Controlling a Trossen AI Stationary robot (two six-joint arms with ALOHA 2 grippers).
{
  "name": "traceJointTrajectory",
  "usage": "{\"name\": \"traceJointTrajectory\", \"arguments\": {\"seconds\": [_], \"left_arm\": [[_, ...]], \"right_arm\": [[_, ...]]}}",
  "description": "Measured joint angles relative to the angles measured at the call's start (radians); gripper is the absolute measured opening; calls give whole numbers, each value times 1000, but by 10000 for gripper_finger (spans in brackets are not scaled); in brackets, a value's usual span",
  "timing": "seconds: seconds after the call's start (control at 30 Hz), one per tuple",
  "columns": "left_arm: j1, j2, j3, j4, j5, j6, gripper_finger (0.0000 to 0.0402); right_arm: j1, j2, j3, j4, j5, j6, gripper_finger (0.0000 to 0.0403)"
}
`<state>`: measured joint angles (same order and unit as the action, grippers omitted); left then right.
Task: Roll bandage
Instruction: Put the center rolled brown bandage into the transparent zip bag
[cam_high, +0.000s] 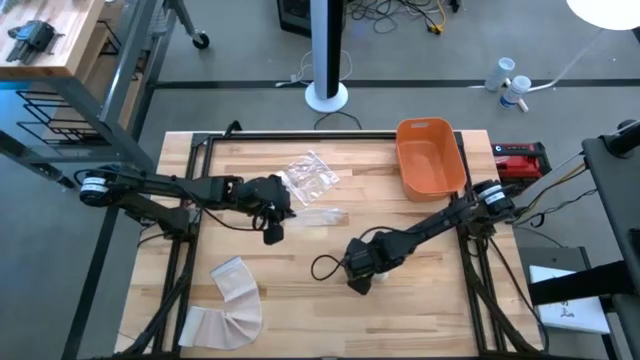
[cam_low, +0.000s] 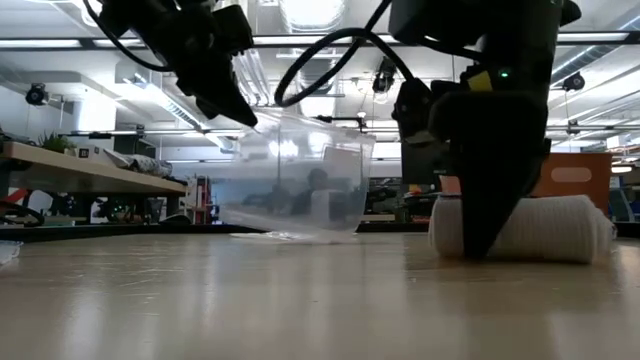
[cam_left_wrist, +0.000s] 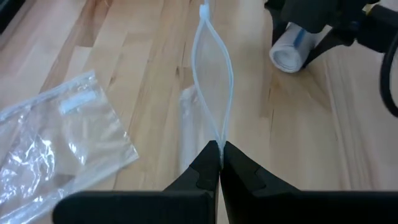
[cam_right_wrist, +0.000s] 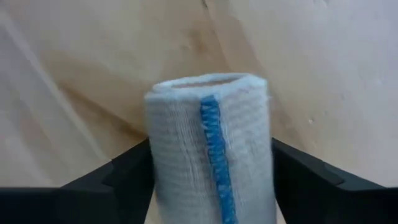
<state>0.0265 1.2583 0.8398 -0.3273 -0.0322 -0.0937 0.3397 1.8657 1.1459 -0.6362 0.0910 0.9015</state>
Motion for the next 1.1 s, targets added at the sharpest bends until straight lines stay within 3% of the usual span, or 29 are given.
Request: {"name": "traceJointTrajectory", "arguments": {"seconds": [0.2, 0.43, 0.53, 0.73, 0.93, 1.1], "left_arm": [[0, 0, 0, 42, 0, 11, 0], [0, 0, 2, 50, -1, 85, 0], [0, 0, 16, 54, -1, 109, 0], [-2, 0, 69, 79, -1, 183, 0], [-13, 0, 167, 80, -2, 225, 0], [-50, 0, 267, 33, -19, 276, 0]], "right_arm": [[-1, -10, -20, 5, 1, 14, 185], [-16, -123, 140, -24, -22, -83, 121], [-31, -190, 236, -32, 31, -127, 118], [-94, -302, 386, 13, 250, -215, 121], [-174, -336, 424, 218, 235, -348, 121], [-214, -354, 450, 315, 142, -424, 121]]}}
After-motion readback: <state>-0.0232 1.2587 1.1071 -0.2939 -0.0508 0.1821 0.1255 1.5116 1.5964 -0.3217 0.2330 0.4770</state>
